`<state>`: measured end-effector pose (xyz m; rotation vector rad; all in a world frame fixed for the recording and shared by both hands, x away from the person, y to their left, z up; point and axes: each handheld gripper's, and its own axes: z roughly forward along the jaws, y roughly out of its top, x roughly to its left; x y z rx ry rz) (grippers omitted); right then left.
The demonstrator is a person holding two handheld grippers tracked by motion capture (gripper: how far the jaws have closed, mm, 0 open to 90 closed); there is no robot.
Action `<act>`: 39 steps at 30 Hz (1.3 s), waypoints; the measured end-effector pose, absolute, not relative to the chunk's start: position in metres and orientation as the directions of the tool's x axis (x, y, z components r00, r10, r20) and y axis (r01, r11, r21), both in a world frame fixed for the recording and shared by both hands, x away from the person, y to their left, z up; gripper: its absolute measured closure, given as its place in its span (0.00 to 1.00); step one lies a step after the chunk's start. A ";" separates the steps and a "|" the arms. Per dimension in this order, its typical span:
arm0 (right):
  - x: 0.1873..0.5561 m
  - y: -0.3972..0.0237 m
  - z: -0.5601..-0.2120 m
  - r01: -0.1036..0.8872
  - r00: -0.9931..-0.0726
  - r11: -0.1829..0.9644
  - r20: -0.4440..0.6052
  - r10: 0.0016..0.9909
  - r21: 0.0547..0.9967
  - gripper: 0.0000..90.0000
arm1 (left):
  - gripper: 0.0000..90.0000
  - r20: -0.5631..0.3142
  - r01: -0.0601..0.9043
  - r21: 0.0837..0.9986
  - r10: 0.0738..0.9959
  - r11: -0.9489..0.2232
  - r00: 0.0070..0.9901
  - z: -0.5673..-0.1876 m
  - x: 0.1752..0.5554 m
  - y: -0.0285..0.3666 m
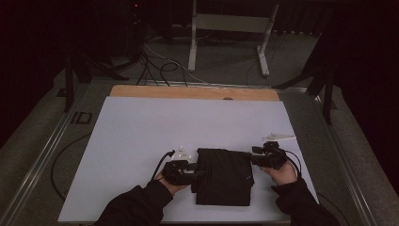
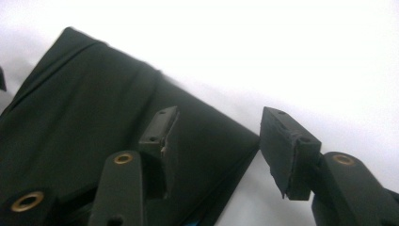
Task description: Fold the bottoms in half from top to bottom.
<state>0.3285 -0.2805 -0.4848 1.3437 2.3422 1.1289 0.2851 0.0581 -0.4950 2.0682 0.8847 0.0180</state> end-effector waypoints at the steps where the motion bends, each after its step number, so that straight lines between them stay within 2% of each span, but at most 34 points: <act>1: 0.332 -0.280 -0.487 0.659 -0.553 0.284 0.193 0.811 0.697 0.51 | 0.61 -0.298 0.587 0.719 0.598 -0.372 0.744 -0.496 0.287 0.058; 4: 0.337 -0.279 -0.493 0.671 -0.550 0.284 0.205 0.809 0.685 0.51 | 0.62 -0.318 0.599 0.713 0.595 -0.363 0.739 -0.500 0.292 0.057; 5: 0.340 -0.278 -0.497 0.682 -0.541 0.288 0.199 0.817 0.672 0.52 | 0.68 -0.319 0.599 0.714 0.593 -0.362 0.739 -0.501 0.293 0.056; 7: 0.343 -0.278 -0.501 0.689 -0.538 0.299 0.190 0.821 0.660 0.55 | 0.71 -0.329 0.607 0.704 0.588 -0.369 0.739 -0.505 0.295 0.054; 8: 0.344 -0.279 -0.503 0.697 -0.533 0.295 0.197 0.823 0.654 0.62 | 0.76 -0.324 0.603 0.705 0.587 -0.373 0.742 -0.506 0.296 0.053; 10: 0.345 -0.280 -0.505 0.701 -0.539 0.299 0.206 0.817 0.647 0.70 | 0.80 -0.310 0.596 0.704 0.587 -0.387 0.748 -0.509 0.298 0.052; 12: 0.344 -0.279 -0.507 0.698 -0.548 0.317 0.192 0.814 0.643 0.83 | 0.85 -0.312 0.601 0.698 0.589 -0.391 0.745 -0.510 0.300 0.051; 16: 0.344 -0.277 -0.508 0.689 -0.567 0.350 0.172 0.805 0.635 0.96 | 0.96 -0.305 0.608 0.684 0.599 -0.403 0.740 -0.512 0.302 0.050; 18: 0.344 -0.276 -0.507 0.681 -0.571 0.361 0.154 0.806 0.638 0.98 | 1.00 -0.295 0.605 0.681 0.601 -0.413 0.743 -0.512 0.301 0.050; 29: 0.347 -0.276 -0.500 0.651 -0.556 0.363 0.093 0.826 0.667 1.00 | 1.00 -0.252 0.589 0.695 0.628 -0.412 0.737 -0.504 0.297 0.057; 35: 0.348 -0.278 -0.500 0.662 -0.530 0.353 0.080 0.844 0.661 1.00 | 1.00 -0.265 0.613 0.673 0.639 -0.414 0.722 -0.507 0.296 0.062; 39: 0.349 -0.281 -0.498 0.669 -0.518 0.338 0.090 0.850 0.662 1.00 | 1.00 -0.322 0.634 0.669 0.618 -0.387 0.717 -0.507 0.297 0.064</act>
